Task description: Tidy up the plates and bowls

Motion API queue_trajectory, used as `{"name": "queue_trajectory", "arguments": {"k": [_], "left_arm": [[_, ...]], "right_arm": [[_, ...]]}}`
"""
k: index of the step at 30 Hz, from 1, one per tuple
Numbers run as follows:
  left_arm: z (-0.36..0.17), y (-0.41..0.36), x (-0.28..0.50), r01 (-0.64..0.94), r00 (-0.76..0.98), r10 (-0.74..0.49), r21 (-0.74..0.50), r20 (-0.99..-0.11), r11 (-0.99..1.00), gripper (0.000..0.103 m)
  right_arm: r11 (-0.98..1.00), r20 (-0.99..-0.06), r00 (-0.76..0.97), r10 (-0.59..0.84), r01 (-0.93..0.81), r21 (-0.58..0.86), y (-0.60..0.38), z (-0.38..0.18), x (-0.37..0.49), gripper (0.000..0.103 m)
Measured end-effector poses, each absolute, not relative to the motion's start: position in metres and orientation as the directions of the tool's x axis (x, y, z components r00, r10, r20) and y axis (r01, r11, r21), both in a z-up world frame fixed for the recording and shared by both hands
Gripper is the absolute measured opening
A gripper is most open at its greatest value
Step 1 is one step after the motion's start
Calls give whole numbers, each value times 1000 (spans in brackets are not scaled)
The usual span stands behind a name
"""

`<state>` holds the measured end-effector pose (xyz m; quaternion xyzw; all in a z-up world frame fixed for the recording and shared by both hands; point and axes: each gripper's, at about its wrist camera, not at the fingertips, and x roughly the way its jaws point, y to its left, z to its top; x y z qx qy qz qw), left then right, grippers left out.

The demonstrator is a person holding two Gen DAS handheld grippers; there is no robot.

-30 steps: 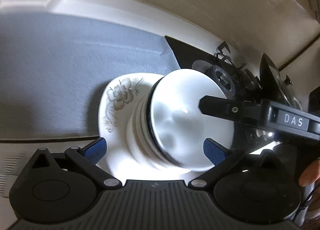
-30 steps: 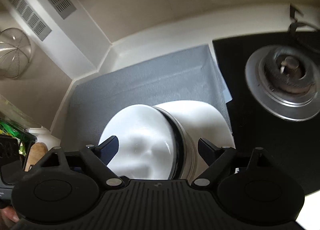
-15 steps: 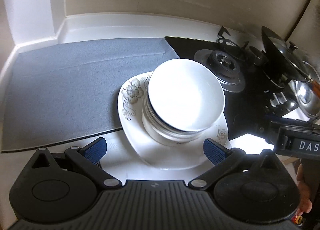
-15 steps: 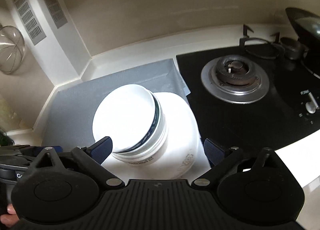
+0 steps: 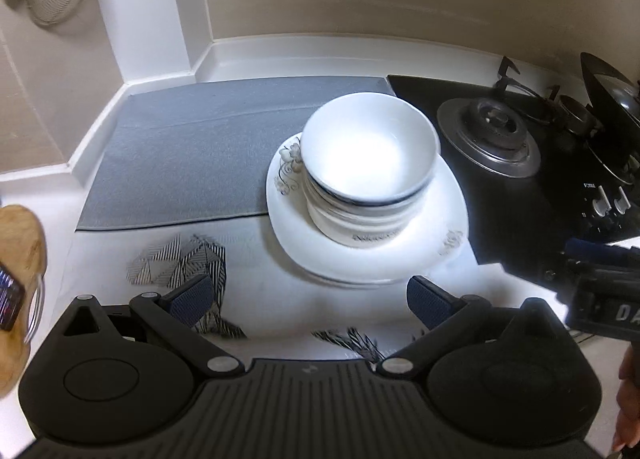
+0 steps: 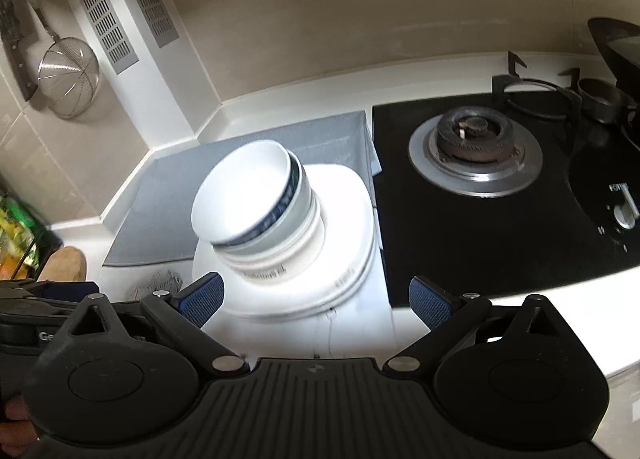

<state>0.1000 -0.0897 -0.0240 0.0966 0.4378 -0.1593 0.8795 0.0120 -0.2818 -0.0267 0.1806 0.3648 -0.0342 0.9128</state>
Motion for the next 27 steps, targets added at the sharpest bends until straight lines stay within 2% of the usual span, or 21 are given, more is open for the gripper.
{"name": "queue_trajectory", "arguments": {"k": [4, 9, 13, 17, 23, 27], "left_arm": [[-16, -94, 77, 323, 599, -185, 24, -779, 946, 103], [-6, -96, 61, 220, 684, -81, 99, -725, 970, 103], [3, -93, 53, 134, 724, -25, 105, -690, 985, 103], [8, -95, 48, 84, 776, 66, 207, -627, 975, 103], [5, -102, 50, 122, 744, 50, 209, -667, 970, 103], [2, -99, 49, 133, 724, -7, 129, -690, 983, 103]], "right_arm": [[940, -669, 737, 93, 157, 304, -288, -29, -3, 99], [950, -655, 749, 101, 123, 287, -292, -21, -12, 99], [959, -615, 779, 117, 71, 273, -293, -13, -20, 103], [959, -589, 800, 114, 66, 276, -290, -11, -25, 103], [961, -590, 800, 106, 68, 266, -292, -19, -29, 103], [964, -600, 795, 89, 82, 252, -293, -21, -28, 103]]}}
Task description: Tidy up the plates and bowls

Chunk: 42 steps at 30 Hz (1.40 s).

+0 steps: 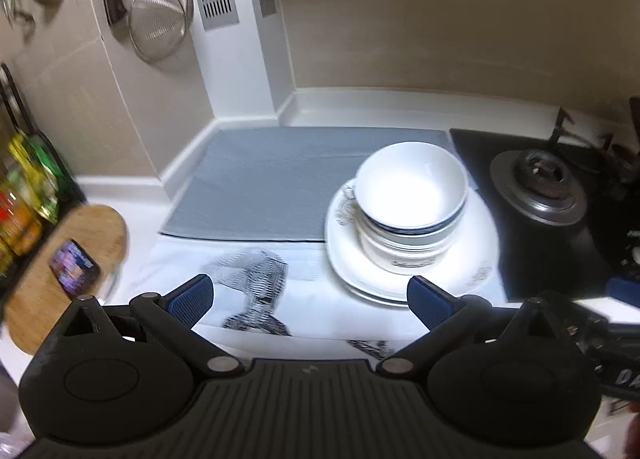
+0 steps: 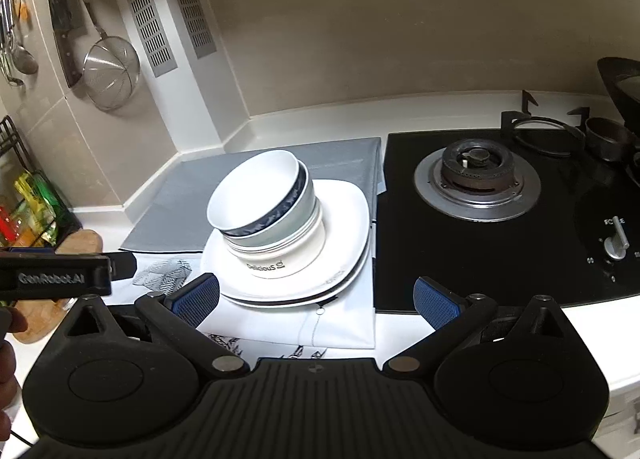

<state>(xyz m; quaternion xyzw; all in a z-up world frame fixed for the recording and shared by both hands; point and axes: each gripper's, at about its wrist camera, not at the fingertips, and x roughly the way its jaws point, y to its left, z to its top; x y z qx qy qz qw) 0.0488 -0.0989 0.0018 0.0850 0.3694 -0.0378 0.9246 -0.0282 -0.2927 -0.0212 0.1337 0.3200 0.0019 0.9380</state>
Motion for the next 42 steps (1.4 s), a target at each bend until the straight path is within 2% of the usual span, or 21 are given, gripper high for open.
{"name": "queue_trajectory", "arguments": {"k": [3, 5, 14, 42], "left_arm": [[-3, -98, 53, 140, 671, -33, 82, -741, 987, 103], [-8, -100, 56, 132, 657, -17, 93, -754, 987, 103], [-14, -105, 55, 147, 652, 7, 135, -758, 980, 103], [-13, -108, 53, 172, 658, -2, 147, -753, 974, 103]], "right_arm": [[974, -622, 780, 71, 81, 212, -289, -23, -26, 103], [981, -641, 766, 55, 79, 179, -286, -25, -23, 103], [986, -633, 772, 56, 58, 157, -280, -24, -23, 103], [986, -619, 783, 59, 52, 160, -276, -23, -25, 103]]}}
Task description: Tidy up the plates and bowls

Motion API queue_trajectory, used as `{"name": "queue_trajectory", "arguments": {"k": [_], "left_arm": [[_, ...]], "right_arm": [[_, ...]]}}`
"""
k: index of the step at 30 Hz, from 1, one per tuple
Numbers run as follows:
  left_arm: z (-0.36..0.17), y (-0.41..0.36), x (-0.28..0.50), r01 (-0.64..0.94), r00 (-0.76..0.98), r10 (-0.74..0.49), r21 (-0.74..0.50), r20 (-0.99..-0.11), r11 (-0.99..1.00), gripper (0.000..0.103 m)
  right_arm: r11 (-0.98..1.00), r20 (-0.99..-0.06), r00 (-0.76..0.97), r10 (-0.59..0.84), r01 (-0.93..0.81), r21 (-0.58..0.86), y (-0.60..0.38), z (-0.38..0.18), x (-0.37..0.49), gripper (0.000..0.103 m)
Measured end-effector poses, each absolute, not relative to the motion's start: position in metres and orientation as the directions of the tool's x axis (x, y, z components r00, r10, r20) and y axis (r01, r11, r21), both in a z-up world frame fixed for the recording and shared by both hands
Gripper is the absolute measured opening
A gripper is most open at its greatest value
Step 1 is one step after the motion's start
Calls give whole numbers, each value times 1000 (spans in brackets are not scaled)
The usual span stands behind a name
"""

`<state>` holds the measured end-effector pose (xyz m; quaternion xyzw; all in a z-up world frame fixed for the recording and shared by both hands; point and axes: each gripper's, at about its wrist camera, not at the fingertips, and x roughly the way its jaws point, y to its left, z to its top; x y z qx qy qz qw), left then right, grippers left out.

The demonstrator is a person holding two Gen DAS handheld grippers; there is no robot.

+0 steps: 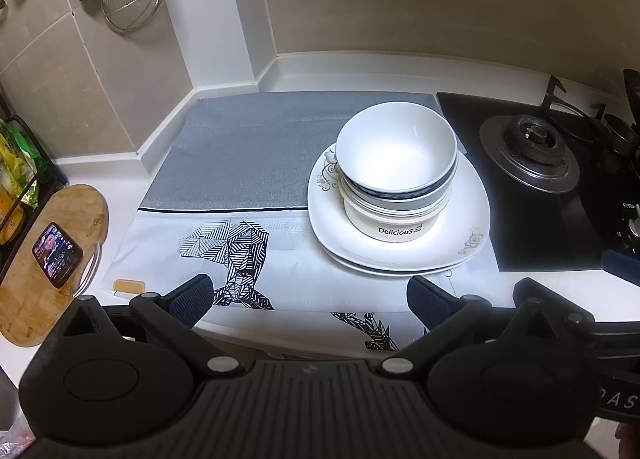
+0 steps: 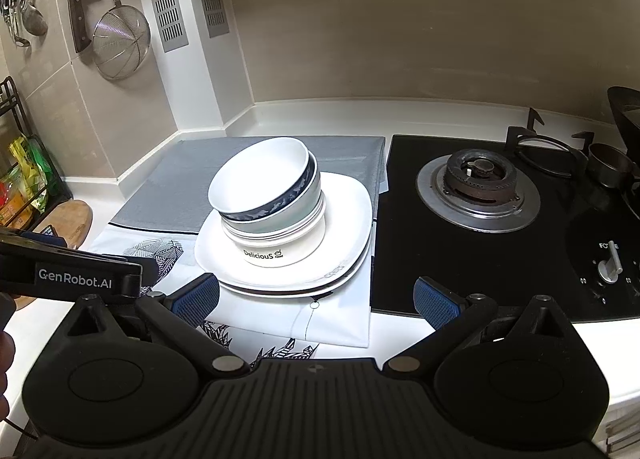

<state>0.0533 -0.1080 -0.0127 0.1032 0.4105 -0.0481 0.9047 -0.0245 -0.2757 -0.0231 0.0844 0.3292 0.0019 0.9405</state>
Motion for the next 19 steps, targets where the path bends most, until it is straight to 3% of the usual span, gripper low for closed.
{"name": "queue_trajectory", "arguments": {"k": [19], "left_arm": [[-8, -108, 53, 207, 675, -37, 141, -737, 968, 103]], "right_arm": [[986, -607, 794, 41, 68, 155, -278, -19, -24, 103]]}}
